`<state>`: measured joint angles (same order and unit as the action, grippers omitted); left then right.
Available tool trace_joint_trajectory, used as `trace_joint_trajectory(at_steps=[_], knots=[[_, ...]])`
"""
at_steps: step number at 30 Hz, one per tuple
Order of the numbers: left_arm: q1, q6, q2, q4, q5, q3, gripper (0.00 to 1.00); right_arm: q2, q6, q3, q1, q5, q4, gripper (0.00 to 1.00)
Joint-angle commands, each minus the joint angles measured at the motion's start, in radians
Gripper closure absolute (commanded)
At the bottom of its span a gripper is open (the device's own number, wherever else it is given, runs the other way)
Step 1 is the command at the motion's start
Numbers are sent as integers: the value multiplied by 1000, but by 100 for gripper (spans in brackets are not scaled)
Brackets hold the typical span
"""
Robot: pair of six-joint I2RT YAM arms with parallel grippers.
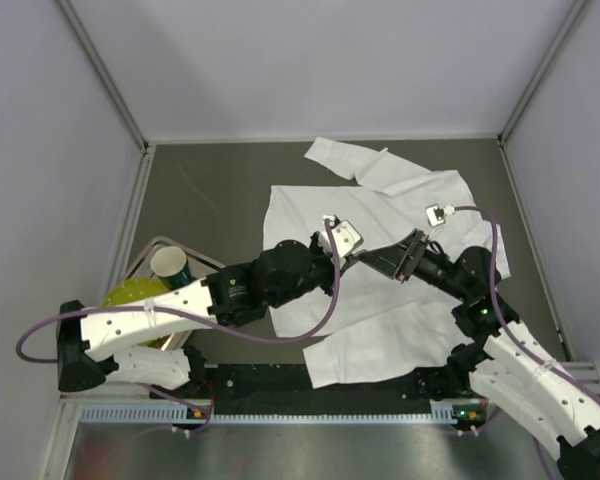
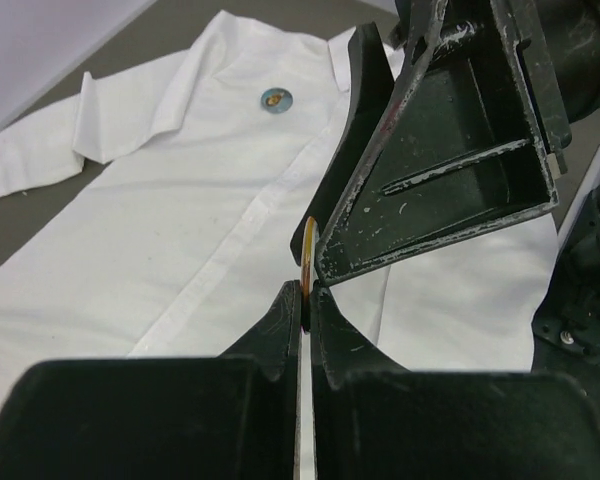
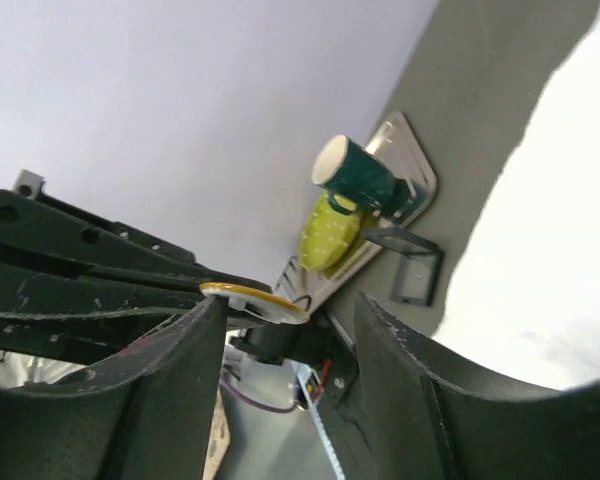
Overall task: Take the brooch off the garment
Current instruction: Close the brooch.
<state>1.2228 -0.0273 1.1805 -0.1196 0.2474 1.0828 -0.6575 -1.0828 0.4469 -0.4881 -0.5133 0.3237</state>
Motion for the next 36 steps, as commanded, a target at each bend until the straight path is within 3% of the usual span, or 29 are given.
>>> trace_joint_trajectory(at_steps=[1, 9, 14, 16, 19, 22, 25, 30, 36], knots=[[35, -37, 13, -17, 15, 35, 100, 44, 135, 56, 3, 27, -172, 43], [30, -34, 7, -69, 105, 17, 100, 65, 213, 108, 5, -16, -301, 20], [26, 0, 1, -89, 202, -24, 100, 47, 167, 122, 3, -21, -331, 16], [27, 20, -12, -88, 249, -41, 100, 23, 62, 133, 3, 27, -368, 17], [27, 118, -56, -25, 318, -115, 100, -51, -133, 145, -24, 68, -358, 31], [27, 286, -96, 75, 319, -225, 100, -115, -157, 244, -90, 131, -374, 34], [27, 345, -104, 106, 348, -244, 100, -154, -195, 308, -115, 200, -451, 43], [27, 392, -105, 141, 339, -267, 100, -232, -379, 297, -150, 223, -498, 74], [27, 437, -85, 164, 337, -288, 100, -349, -443, 303, -240, 214, -376, 77]])
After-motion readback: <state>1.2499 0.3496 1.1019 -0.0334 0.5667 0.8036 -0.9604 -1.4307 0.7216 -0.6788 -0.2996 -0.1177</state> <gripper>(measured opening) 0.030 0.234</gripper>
